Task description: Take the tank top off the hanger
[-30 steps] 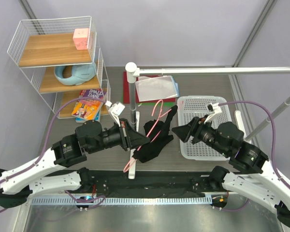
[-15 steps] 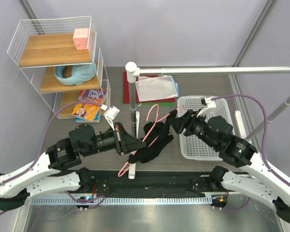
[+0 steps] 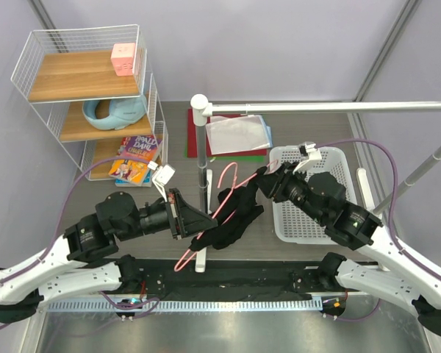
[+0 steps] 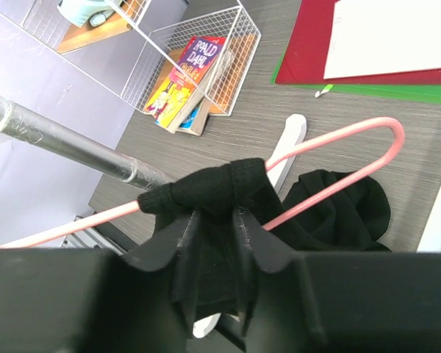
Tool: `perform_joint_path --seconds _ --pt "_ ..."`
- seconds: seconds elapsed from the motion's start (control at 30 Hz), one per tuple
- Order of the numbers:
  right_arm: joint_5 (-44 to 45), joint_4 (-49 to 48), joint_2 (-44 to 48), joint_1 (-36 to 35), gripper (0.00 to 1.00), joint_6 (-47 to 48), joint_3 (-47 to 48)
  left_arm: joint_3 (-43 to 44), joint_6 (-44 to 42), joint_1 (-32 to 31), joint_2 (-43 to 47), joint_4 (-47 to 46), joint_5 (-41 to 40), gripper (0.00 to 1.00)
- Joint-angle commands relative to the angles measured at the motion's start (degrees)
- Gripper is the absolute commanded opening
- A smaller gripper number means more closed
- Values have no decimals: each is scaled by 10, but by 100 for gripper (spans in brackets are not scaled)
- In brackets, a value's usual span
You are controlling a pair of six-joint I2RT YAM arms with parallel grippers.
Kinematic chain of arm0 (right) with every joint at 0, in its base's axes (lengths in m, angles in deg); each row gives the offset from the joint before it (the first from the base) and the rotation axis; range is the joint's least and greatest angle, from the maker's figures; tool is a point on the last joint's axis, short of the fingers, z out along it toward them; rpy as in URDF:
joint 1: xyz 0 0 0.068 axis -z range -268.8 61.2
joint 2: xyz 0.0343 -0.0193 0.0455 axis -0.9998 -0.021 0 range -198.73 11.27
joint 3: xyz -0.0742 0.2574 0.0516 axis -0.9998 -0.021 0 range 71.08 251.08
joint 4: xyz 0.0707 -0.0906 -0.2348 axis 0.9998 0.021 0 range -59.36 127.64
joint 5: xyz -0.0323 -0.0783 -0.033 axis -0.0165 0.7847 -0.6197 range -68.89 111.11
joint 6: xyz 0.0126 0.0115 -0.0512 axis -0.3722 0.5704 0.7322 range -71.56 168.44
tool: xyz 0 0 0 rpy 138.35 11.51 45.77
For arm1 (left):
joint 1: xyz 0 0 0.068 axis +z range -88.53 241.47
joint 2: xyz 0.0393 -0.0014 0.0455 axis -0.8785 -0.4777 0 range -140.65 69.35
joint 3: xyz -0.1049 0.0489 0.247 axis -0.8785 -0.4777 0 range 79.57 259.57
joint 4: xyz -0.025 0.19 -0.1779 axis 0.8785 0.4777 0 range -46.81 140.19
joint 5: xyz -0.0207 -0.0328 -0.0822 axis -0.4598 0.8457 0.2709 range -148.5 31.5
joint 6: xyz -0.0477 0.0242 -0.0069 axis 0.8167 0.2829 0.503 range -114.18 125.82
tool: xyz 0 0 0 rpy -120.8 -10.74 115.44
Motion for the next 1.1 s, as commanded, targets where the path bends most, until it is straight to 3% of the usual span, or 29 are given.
perform_joint_path --seconds 0.0,0.27,1.07 --pt "13 -30 10 -1 23 -8 18 3 0 0 16 -22 7 0" --pt "71 10 29 -1 1 -6 28 2 0 0 37 -1 -7 0" --pt "243 133 0 -1 1 -55 93 -49 9 0 153 1 -14 0"
